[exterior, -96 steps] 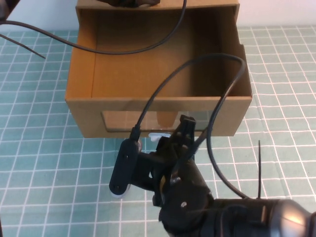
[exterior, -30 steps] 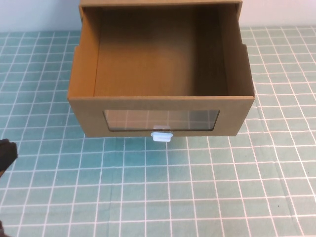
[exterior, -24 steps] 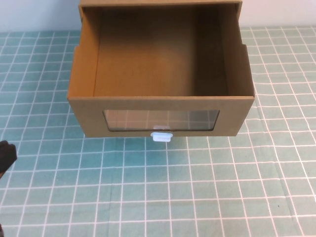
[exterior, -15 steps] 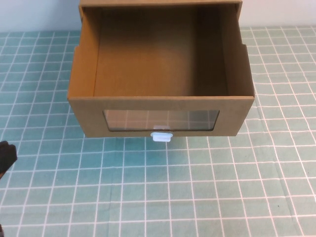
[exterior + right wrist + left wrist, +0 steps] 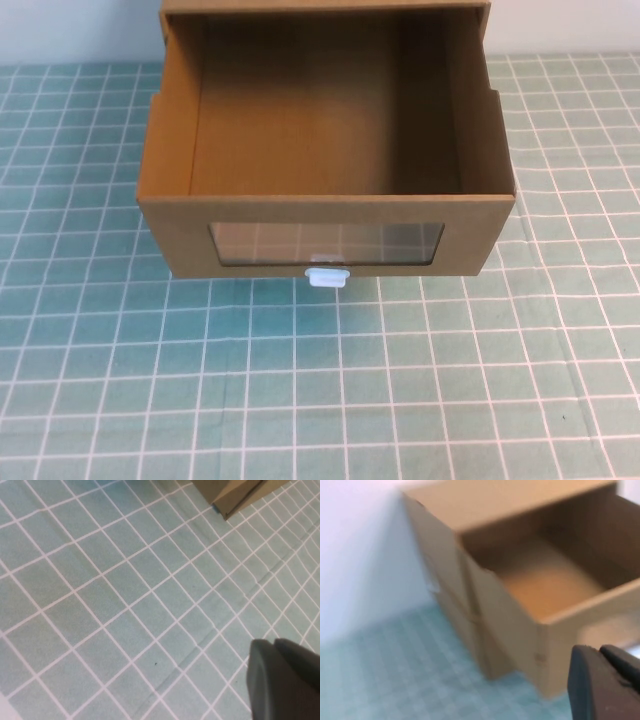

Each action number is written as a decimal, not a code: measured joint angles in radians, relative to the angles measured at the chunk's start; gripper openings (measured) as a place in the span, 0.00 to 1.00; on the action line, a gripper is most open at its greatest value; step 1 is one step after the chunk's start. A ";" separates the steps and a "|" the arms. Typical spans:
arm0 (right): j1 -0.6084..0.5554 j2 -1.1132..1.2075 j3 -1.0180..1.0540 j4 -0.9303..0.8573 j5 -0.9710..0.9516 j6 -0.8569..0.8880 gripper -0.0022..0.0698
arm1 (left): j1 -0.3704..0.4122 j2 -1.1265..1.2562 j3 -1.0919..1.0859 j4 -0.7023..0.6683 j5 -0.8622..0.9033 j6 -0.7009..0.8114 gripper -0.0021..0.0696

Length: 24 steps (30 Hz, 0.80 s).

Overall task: Open the shoe box
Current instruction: 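Pull the top drawer of the cardboard box fully open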

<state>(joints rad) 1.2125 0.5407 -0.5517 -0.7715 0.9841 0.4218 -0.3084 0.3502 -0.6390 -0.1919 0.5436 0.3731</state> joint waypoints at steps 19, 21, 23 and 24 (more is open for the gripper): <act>0.000 0.000 0.000 0.000 -0.002 0.000 0.01 | 0.129 -0.359 0.665 -0.001 -0.408 -0.030 0.02; 0.000 0.000 0.000 0.000 -0.002 0.000 0.01 | 0.129 -0.359 0.665 0.003 -0.315 -0.030 0.02; 0.000 0.000 0.000 0.000 -0.002 0.000 0.01 | 0.129 -0.359 0.665 0.008 -0.225 -0.030 0.02; 0.000 0.000 0.000 0.000 -0.002 0.000 0.01 | 0.129 -0.359 0.665 0.009 -0.199 -0.030 0.02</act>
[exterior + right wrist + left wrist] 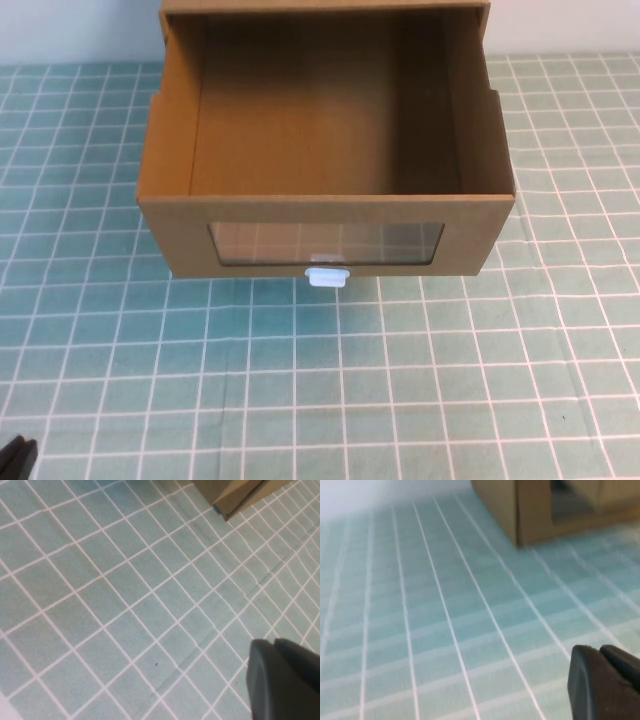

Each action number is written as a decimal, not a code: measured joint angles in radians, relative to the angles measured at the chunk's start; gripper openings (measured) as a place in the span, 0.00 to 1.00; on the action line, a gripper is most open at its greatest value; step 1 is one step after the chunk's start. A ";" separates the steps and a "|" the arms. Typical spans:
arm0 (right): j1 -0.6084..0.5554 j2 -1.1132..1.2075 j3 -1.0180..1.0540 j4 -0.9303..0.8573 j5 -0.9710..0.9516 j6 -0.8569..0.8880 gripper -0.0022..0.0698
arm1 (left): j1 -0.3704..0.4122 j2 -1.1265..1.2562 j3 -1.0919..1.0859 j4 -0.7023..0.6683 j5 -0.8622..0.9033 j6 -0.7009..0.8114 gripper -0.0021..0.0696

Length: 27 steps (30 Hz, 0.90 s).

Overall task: Open the shoe box
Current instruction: 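Pull the top drawer of the cardboard box fully open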

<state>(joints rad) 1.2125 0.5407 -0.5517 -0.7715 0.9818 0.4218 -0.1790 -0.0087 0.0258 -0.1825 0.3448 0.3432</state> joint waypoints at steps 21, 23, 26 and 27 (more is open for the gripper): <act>0.000 0.000 0.000 0.000 0.000 0.000 0.01 | 0.000 -0.002 0.000 0.122 0.033 0.000 0.02; 0.000 -0.002 0.000 0.000 0.000 0.000 0.01 | 0.000 -0.002 0.000 0.122 0.033 0.000 0.02; -0.026 -0.031 0.000 0.015 -0.009 0.000 0.01 | 0.000 -0.002 0.000 0.122 0.033 0.000 0.02; -0.040 -0.045 0.000 0.021 -0.011 0.000 0.01 | 0.000 -0.002 0.000 0.122 0.033 0.000 0.02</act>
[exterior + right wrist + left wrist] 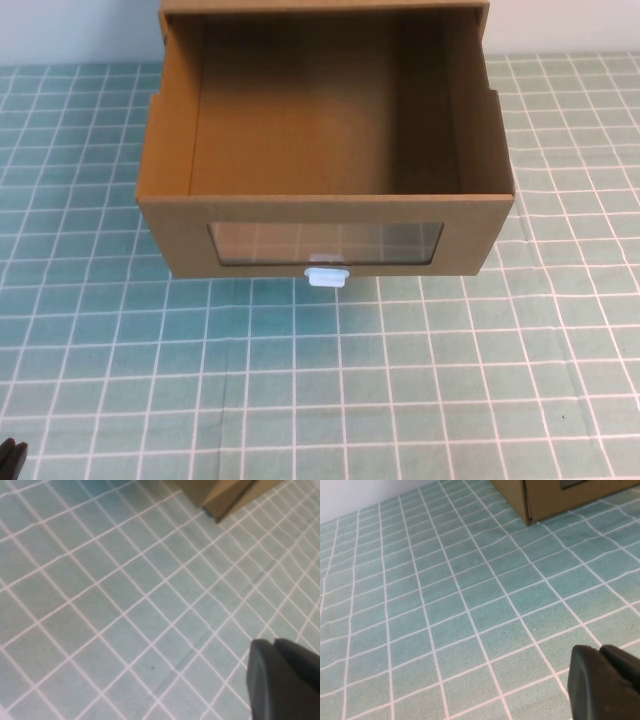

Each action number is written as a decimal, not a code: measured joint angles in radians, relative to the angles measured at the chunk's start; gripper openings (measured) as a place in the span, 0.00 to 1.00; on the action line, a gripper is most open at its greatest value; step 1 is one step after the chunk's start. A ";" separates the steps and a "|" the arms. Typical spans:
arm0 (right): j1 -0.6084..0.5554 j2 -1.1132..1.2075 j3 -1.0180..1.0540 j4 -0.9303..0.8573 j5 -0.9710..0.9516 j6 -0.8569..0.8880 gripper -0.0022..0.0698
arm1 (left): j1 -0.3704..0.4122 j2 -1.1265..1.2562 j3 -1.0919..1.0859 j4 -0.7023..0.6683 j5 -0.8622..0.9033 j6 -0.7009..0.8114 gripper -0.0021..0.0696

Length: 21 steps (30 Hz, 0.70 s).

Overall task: Open the shoe box
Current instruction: 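Pull the top drawer of the cardboard box fully open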

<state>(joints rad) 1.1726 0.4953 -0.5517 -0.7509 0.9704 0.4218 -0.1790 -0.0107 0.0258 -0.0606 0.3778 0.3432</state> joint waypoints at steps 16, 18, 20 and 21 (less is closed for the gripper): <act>-0.719 -0.511 0.028 0.357 -0.253 0.252 0.01 | 0.000 -0.002 0.000 0.002 0.001 0.000 0.02; -0.788 -0.513 0.052 0.406 -0.290 0.257 0.01 | 0.000 -0.002 0.000 0.002 0.001 0.000 0.02; -0.842 -0.515 0.087 0.448 -0.341 0.261 0.01 | 0.000 -0.002 0.000 0.002 0.001 0.000 0.02; -0.858 -0.515 0.109 0.465 -0.370 0.261 0.01 | 0.000 -0.002 0.000 0.002 0.001 0.000 0.02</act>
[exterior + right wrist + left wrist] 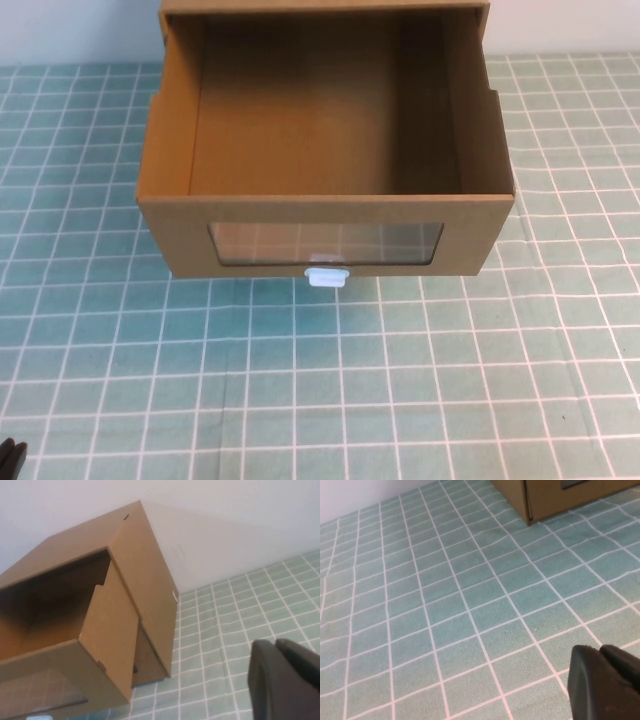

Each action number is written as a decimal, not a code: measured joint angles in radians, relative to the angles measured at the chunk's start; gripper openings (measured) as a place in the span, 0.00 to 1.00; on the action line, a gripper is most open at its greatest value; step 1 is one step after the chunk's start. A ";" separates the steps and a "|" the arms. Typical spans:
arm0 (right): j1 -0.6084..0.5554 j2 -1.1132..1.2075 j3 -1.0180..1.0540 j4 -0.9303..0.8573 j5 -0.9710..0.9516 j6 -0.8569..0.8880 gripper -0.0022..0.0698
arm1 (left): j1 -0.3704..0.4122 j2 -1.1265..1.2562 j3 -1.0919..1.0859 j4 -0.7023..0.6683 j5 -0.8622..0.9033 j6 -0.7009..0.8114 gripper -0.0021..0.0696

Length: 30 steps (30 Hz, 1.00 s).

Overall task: Open the shoe box
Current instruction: 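Pull the top drawer of the cardboard box fully open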

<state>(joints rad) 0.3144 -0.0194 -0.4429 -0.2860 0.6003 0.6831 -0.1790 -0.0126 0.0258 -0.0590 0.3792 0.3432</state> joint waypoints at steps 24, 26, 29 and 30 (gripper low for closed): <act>-0.198 0.002 0.468 0.405 -0.241 -0.762 0.01 | 0.000 0.000 0.000 0.000 0.002 0.000 0.02; -0.225 0.002 0.468 0.407 -0.235 -0.765 0.01 | 0.000 0.000 0.000 0.000 0.002 0.000 0.02; -0.245 0.002 0.468 0.407 -0.235 -0.767 0.01 | 0.000 0.000 0.000 0.000 0.002 0.000 0.02; -0.249 0.002 0.468 0.407 -0.235 -0.767 0.01 | 0.000 0.000 0.000 0.000 0.002 0.000 0.02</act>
<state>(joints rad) 0.0651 -0.0176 0.0247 0.1210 0.3648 -0.0839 -0.1790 -0.0126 0.0258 -0.0590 0.3816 0.3432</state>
